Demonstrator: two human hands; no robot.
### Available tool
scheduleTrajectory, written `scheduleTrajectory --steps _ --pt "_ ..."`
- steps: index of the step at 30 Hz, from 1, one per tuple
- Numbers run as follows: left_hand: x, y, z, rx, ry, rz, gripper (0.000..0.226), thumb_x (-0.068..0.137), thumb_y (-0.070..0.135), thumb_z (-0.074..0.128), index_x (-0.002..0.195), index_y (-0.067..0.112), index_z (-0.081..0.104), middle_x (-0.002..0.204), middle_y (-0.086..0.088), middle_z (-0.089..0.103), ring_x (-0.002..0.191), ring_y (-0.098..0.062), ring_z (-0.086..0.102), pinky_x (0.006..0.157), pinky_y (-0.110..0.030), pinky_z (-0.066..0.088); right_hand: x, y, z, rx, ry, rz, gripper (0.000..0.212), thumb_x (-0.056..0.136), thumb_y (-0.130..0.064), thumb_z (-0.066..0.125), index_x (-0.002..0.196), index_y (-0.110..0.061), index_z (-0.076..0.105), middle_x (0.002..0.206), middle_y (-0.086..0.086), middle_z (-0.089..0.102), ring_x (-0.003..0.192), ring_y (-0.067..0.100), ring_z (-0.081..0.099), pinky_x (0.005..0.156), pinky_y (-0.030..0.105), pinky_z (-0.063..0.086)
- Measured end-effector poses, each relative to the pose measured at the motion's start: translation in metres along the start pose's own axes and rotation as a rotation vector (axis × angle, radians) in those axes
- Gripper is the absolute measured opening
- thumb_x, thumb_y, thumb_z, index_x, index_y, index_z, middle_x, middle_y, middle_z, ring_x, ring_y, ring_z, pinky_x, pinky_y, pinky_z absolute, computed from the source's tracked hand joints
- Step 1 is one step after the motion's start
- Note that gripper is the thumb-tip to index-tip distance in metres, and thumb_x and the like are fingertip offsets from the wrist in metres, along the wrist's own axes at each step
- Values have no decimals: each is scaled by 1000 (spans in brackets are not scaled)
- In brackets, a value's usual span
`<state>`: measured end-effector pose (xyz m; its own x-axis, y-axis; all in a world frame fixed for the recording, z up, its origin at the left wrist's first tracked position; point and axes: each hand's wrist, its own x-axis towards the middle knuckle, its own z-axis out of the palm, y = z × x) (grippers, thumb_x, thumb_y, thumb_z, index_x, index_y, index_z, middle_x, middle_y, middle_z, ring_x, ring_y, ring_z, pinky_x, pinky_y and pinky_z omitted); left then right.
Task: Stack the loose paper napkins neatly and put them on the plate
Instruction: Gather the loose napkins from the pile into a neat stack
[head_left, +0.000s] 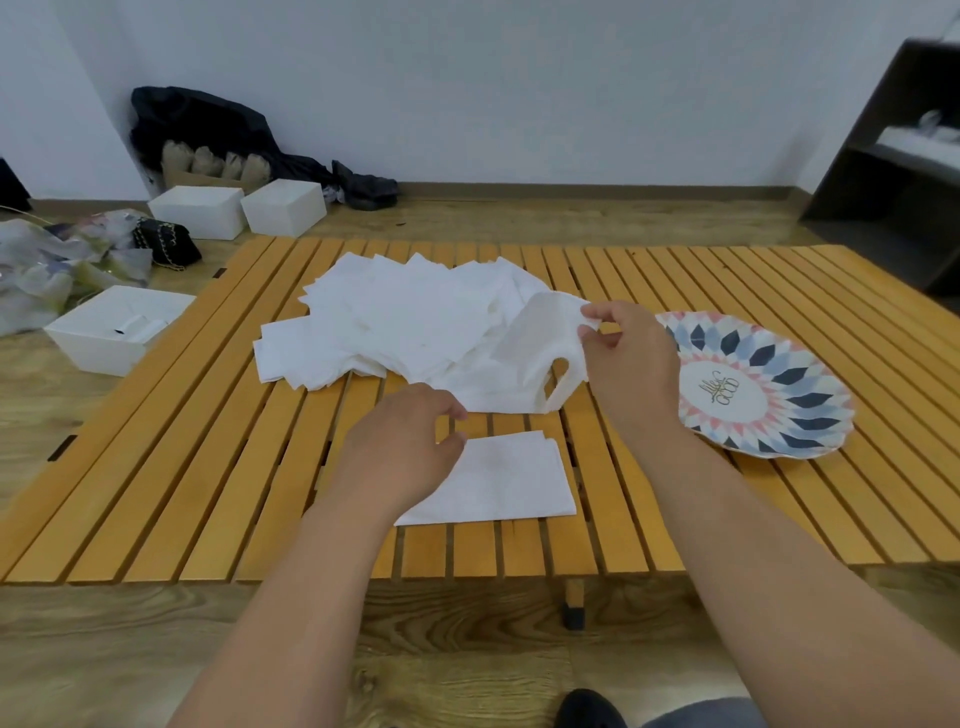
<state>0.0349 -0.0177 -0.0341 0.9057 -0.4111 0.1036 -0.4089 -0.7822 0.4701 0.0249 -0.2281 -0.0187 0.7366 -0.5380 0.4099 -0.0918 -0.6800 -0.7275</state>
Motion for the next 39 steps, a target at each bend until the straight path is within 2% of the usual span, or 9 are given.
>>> scheduleTrajectory --steps 4,11,16,20,22,26,29,33,39 --pt "0 -2 -1 20 -17 -38 21 93 33 53 113 33 60 119 11 55 107 -9 53 74 -26 44 17 6 12 20 -17 56 19 90 -14 58 109 -20 60 113 0 63 97 18 61 80 30 50" --pt "3 -5 -2 -34 93 -65 26 93 34 54 119 31 58 125 12 53 116 -8 50 74 -24 38 37 -18 -2 163 137 -19 11 90 -9 59 97 -15 63 91 -12 55 75 -7 50 65 0 41" --pt "6 -2 -7 -448 218 -135 42 90 40 60 129 29 49 130 14 50 116 -3 47 87 -26 42 8 -36 -15 362 51 -4 19 89 -7 60 90 -25 67 88 -24 58 87 -20 51 78 7 44" --pt "7 7 -13 -956 94 -315 64 87 45 62 143 30 34 136 9 47 119 -11 51 99 -36 45 -20 -34 -22 692 -154 239 24 90 -4 60 90 -26 70 108 2 66 109 23 61 92 42 53" --pt "6 6 -14 -1124 -67 -444 63 87 48 59 141 27 36 133 2 54 109 -17 61 94 -44 52 -29 -33 -26 839 -217 350 23 91 -1 57 92 -20 70 107 8 66 108 30 62 87 40 56" --pt "7 -1 -6 -1227 -218 -488 59 87 45 63 138 22 44 127 -4 62 103 -26 67 90 -46 54 -41 -29 -29 1001 -311 479 22 92 0 54 96 -16 69 108 9 68 89 16 67 60 21 56" --pt "9 0 -5 -1300 -245 -478 54 84 31 70 132 20 50 122 -5 66 107 -27 66 91 -45 53 -43 -27 -27 1054 -357 483 22 92 1 54 99 -14 68 108 10 68 87 15 67 63 23 58" --pt "10 2 -9 -1197 -4 -499 37 79 6 74 110 19 58 106 -5 68 90 -23 68 75 -38 56 -42 -14 -17 822 -375 417 26 91 1 56 92 -20 71 104 13 65 94 17 62 75 28 55" --pt "10 -12 -10 -880 154 -445 27 74 5 78 89 13 58 99 -14 69 91 -29 67 67 -33 50 -39 7 -10 283 -527 279 28 93 -4 54 84 -24 71 95 -14 60 87 0 53 69 12 44"
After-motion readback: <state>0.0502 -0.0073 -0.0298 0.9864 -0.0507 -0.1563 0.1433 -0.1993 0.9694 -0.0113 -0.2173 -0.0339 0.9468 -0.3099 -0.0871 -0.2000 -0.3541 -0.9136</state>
